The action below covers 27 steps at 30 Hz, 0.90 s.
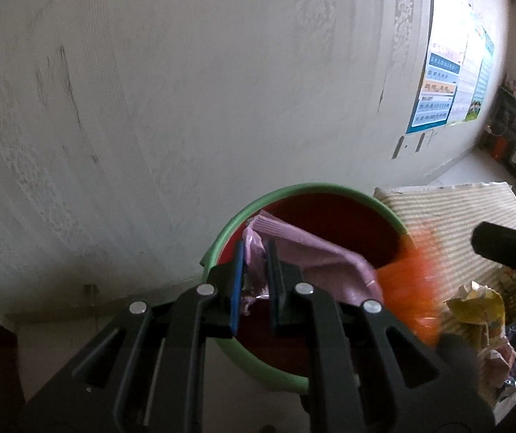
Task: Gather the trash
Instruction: 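Carry both wrappers over the green bin and open both grippers to drop them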
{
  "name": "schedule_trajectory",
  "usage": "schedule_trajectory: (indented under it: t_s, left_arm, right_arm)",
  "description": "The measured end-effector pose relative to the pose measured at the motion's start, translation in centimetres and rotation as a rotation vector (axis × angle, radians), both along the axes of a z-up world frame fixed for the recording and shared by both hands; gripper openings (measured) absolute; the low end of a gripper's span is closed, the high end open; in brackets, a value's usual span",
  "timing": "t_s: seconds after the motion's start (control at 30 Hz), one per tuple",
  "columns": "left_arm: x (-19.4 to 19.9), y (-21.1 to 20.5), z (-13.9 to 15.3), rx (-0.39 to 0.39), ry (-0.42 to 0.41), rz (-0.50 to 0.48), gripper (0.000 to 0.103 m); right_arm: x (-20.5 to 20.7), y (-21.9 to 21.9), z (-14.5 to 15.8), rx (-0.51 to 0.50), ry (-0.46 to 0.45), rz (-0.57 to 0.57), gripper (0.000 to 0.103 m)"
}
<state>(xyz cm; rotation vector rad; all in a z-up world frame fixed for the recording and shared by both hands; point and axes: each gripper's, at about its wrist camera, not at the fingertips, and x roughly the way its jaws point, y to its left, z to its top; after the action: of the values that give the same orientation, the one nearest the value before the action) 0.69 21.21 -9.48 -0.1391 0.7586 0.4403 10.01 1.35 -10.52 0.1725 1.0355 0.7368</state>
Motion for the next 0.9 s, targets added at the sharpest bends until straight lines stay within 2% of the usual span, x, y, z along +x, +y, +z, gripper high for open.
schedule_trajectory:
  t_s: [0.23,0.3,0.37,0.4,0.63,0.77,0.9]
  left_arm:
    - [0.9,0.0,-1.3,-0.014,0.022,-0.001,0.014]
    - [1.0,-0.1,-1.3,-0.015,0.016,0.001,0.022]
    - [1.2,-0.1,-1.4,-0.018,0.015,0.005,0.042]
    - [1.1,-0.2,-1.4,-0.018,0.012,0.008,0.045]
    - [1.2,-0.6,-0.6,-0.014,0.000,0.001,0.046]
    - [1.2,-1.6,-0.2,-0.017,-0.009,-0.026,0.046]
    - [1.6,-3.4,0.2,-0.042,-0.005,-0.082,0.046]
  right_arm:
    - [-1.2,-2.1,-0.8,-0.024,0.031,-0.027,0.051]
    - [-2.0,-2.6,-0.8,-0.037,0.026,-0.035,0.051]
    - [-2.4,-2.9,-0.9,-0.045,0.025,-0.040,0.051]
    - [-2.7,-3.0,-0.8,-0.046,0.024,-0.040,0.051]
    - [-4.3,-4.0,0.2,-0.072,-0.028,-0.035,0.055]
    - [-5.7,-5.3,0.8,-0.126,-0.084,-0.047,0.056]
    - [-7.5,-7.2,0.6,-0.163,-0.101,-0.079,0.068]
